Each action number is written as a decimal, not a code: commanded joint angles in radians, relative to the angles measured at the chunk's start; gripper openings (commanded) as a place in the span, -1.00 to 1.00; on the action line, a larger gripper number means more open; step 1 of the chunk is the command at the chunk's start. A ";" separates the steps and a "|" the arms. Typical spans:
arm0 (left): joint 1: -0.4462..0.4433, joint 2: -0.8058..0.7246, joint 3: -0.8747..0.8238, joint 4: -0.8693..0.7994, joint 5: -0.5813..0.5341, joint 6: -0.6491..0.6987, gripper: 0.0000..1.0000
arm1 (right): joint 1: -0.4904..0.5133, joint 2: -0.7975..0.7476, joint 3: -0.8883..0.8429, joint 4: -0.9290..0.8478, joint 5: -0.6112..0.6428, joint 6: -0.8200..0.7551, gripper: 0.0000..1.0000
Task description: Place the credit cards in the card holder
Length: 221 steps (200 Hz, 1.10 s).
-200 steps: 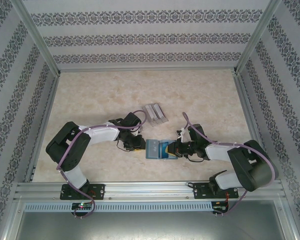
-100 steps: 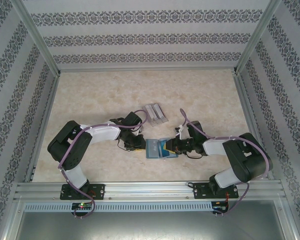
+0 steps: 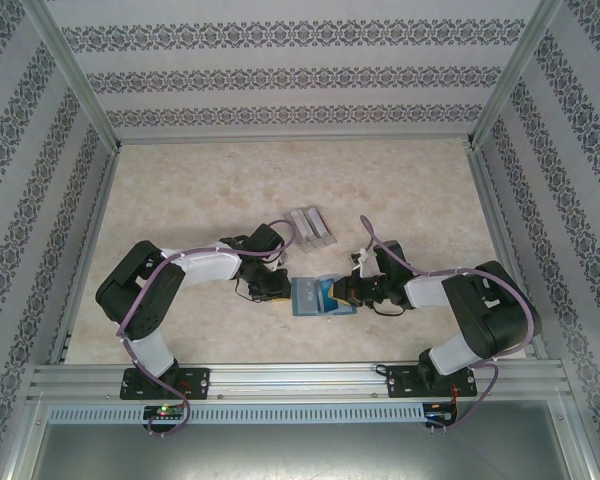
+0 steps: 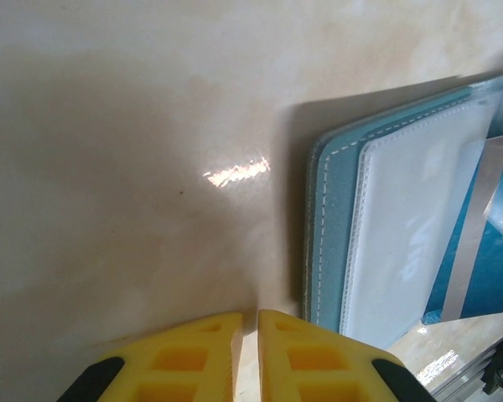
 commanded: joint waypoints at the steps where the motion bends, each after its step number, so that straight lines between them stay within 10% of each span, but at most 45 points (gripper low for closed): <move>1: -0.043 0.054 -0.005 0.056 0.004 0.012 -0.69 | -0.004 0.024 0.007 0.021 0.057 0.021 -0.78; 135: -0.053 0.064 0.002 0.073 0.020 -0.002 -0.71 | 0.069 0.012 0.007 0.026 0.121 0.056 -0.56; 221: -0.054 0.063 -0.010 0.076 0.015 -0.007 -0.73 | 0.076 -0.125 0.044 -0.270 0.272 -0.049 -0.31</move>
